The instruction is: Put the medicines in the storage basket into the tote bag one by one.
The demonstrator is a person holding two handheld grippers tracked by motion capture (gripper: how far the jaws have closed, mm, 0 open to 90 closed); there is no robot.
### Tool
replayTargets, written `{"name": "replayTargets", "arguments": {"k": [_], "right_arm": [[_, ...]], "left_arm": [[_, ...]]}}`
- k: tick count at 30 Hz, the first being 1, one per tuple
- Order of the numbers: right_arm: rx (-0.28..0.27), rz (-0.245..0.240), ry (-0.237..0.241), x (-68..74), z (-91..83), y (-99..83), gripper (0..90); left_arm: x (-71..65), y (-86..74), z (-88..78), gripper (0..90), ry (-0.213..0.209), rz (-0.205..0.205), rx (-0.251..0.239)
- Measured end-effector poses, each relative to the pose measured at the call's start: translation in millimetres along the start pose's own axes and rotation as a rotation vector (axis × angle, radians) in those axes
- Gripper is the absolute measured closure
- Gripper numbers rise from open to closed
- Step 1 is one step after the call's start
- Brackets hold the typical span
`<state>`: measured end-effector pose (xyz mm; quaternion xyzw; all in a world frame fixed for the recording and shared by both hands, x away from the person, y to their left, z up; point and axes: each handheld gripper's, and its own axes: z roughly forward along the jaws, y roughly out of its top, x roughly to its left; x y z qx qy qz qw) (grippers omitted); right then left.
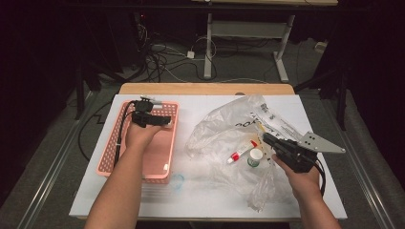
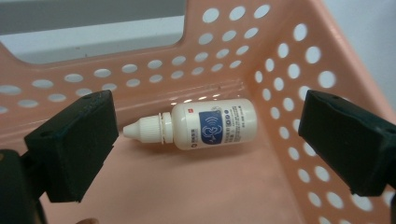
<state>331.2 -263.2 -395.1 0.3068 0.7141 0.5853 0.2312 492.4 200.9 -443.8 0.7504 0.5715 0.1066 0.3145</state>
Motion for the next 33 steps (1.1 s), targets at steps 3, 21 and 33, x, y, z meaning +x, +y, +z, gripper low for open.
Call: {"name": "replayTargets", "arguments": {"k": [3,21,33], "right_arm": [[0.004,0.003,-0.002,-0.3,0.0,-0.8,90.0],[0.011,0.003,-0.003,-0.7,0.6,-2.5,90.0],[0.009,0.002,-0.004,-0.6,0.0,-2.1,90.0]], "left_arm": [[1.4,3.7,4.9,4.5,0.008,-0.008,0.009],[8.8,1.6,35.4,0.3,0.047,-0.033,0.159],[8.3,0.8,37.5,5.6,0.053,-0.02,0.17]]}}
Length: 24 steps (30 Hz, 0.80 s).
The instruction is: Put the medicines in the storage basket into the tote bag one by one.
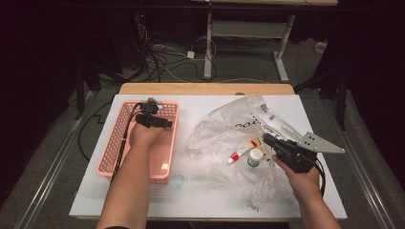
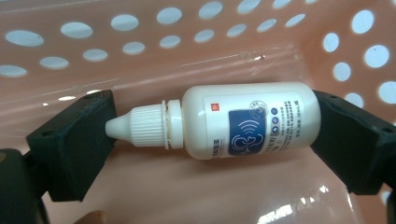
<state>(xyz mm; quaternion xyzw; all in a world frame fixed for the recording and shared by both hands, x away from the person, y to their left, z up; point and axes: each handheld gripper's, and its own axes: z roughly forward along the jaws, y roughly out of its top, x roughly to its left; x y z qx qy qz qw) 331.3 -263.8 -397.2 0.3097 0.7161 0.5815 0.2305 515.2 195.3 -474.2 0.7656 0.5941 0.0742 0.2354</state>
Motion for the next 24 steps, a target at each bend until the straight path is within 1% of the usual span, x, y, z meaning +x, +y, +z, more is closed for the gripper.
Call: {"name": "replayTargets", "arguments": {"k": [2,7,10,14,15,19,24], "right_arm": [[-0.001,-0.001,0.0,0.0,-0.2,0.1,90.0],[-0.001,-0.001,0.0,-0.1,0.7,-0.2,90.0],[-0.001,-0.002,0.001,0.2,1.2,-0.1,90.0],[-0.001,-0.003,0.001,0.3,1.0,0.1,90.0],[0.0,-0.006,0.002,0.3,1.0,0.1,90.0],[0.001,-0.005,0.004,0.9,1.3,0.2,90.0],[0.0,-0.009,0.006,2.7,1.7,0.9,90.0]], "left_arm": [[-0.3,0.1,-0.2,5.7,0.004,-0.006,0.002],[-1.0,0.2,-3.2,5.9,0.015,0.0,0.015],[-1.9,0.8,-7.9,5.9,0.011,0.005,0.01],[-5.9,0.5,-18.2,5.9,-0.002,0.016,-0.011],[-6.7,-0.5,-20.6,5.9,-0.005,0.021,-0.015],[-10.1,-7.3,-29.0,5.9,-0.019,0.02,-0.039],[-10.8,-16.8,-36.9,5.9,-0.021,0.017,-0.041]]}}
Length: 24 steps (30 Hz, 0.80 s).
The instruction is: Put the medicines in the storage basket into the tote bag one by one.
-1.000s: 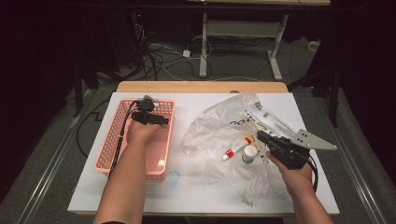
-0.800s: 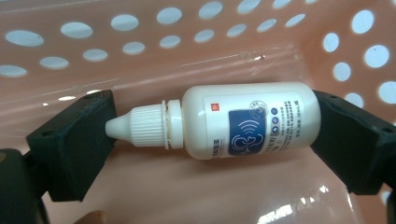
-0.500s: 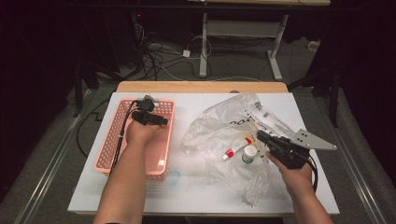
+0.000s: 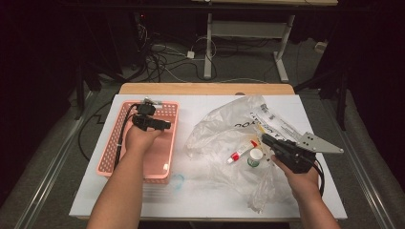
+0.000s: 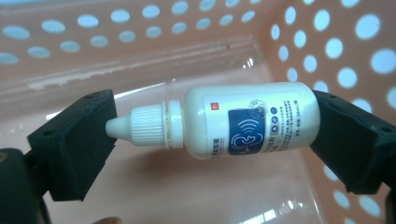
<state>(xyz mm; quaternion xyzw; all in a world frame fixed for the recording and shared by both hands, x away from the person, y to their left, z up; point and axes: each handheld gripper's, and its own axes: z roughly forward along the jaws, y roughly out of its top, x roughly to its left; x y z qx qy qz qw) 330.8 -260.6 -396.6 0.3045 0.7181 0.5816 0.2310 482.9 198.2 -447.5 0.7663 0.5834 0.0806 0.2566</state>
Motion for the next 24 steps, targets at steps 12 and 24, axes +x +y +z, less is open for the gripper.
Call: {"name": "replayTargets", "arguments": {"k": [12,24], "right_arm": [[0.0,-0.005,0.003,1.8,-0.6,1.0,90.0],[-0.003,-0.01,0.007,4.0,-0.5,1.8,90.0]], "left_arm": [[1.6,-20.6,-22.3,5.9,-0.007,-0.009,-0.029],[-8.7,-41.0,-43.7,5.9,-0.023,0.022,-0.039]]}}
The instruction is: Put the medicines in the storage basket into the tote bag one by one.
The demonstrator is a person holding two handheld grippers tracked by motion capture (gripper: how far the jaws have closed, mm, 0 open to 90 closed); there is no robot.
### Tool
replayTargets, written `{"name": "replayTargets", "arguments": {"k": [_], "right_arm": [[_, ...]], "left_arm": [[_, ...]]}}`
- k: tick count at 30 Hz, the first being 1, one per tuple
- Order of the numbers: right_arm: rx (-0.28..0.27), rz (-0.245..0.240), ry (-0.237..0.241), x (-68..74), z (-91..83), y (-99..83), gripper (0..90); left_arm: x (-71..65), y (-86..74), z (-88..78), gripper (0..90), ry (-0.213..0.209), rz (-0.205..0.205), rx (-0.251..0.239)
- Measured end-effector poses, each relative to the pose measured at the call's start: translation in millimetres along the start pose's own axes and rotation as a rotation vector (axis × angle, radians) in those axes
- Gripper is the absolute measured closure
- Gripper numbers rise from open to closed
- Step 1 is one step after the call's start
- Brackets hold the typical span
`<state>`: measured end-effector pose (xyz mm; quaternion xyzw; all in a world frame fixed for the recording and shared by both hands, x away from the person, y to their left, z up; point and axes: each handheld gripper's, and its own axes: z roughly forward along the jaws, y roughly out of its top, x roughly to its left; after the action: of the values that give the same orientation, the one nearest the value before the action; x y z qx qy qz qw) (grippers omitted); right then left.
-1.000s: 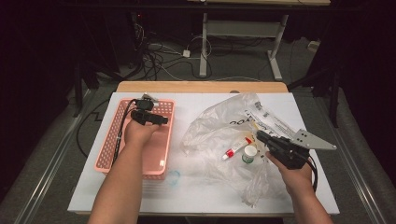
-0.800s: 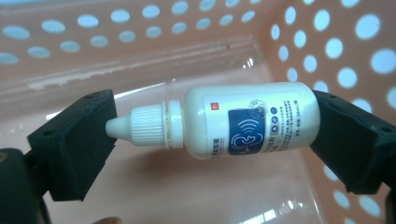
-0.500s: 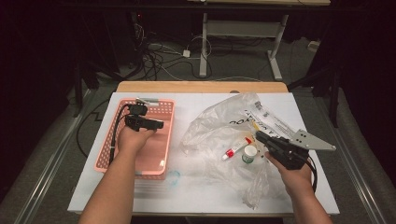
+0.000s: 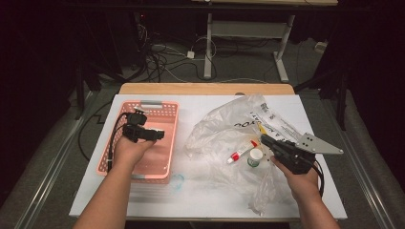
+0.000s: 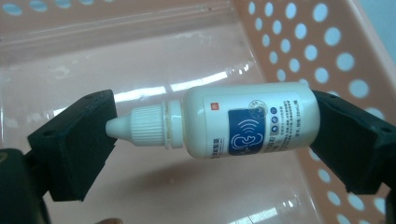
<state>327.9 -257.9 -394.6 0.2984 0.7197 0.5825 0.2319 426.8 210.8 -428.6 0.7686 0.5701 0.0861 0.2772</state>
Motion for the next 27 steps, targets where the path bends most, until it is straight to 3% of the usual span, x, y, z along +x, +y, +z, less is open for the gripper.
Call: {"name": "replayTargets", "arguments": {"k": [12,27], "right_arm": [[0.003,0.003,0.001,1.2,-0.2,0.2,90.0],[0.007,0.003,0.004,0.4,-0.1,-1.1,90.0]], "left_arm": [[-23.0,-14.6,-22.4,5.9,-0.01,0.049,-0.048],[-57.1,-51.2,-58.9,5.9,-0.119,0.136,-0.164]]}}
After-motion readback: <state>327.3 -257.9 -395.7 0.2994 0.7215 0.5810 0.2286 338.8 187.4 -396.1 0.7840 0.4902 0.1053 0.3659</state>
